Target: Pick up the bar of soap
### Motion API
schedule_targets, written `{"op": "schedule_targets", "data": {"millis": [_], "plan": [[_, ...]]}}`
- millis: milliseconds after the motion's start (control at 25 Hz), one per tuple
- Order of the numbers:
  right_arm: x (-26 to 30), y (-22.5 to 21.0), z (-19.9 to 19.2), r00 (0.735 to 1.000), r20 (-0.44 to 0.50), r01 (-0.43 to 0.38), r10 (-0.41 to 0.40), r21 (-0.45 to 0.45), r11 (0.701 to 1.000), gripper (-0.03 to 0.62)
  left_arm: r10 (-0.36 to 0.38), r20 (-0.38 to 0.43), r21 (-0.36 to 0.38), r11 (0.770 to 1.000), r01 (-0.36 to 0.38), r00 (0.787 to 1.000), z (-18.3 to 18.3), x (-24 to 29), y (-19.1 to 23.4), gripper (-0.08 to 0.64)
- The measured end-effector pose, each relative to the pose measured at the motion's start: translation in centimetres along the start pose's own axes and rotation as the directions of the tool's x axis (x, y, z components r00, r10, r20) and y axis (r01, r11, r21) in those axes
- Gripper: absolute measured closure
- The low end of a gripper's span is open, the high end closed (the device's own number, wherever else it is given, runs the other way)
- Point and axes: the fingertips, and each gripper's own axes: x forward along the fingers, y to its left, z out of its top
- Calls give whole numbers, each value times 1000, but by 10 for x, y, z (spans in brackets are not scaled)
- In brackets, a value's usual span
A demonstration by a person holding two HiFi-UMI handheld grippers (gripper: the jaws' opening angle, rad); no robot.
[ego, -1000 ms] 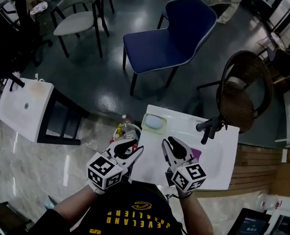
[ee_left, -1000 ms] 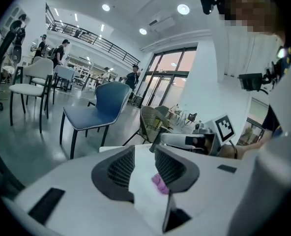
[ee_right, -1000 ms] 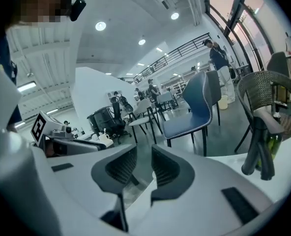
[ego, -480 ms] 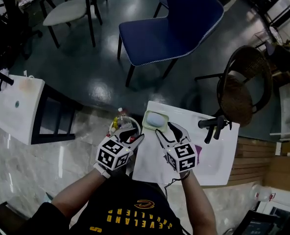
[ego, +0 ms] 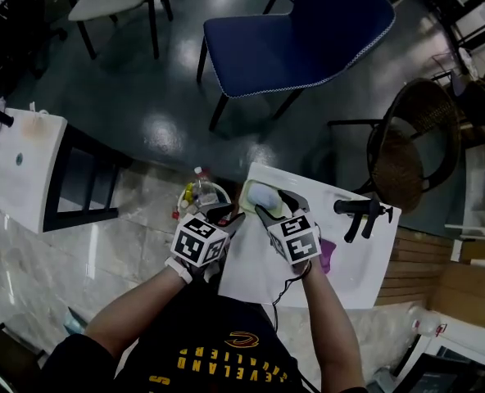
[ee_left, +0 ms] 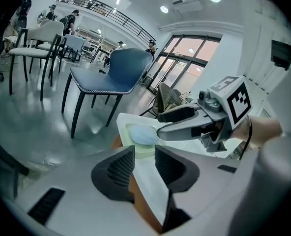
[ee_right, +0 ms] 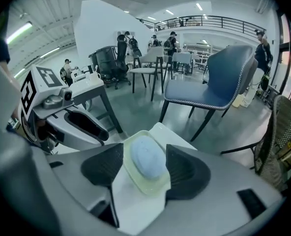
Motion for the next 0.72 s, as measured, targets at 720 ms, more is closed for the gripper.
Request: {"op": "schedule_targets", "data": {"millis": [720], "plan": [[40, -7, -19, 982, -178, -71, 58, -70, 995, 314, -24, -42, -28, 999, 23, 999, -5, 25, 12, 423]]}}
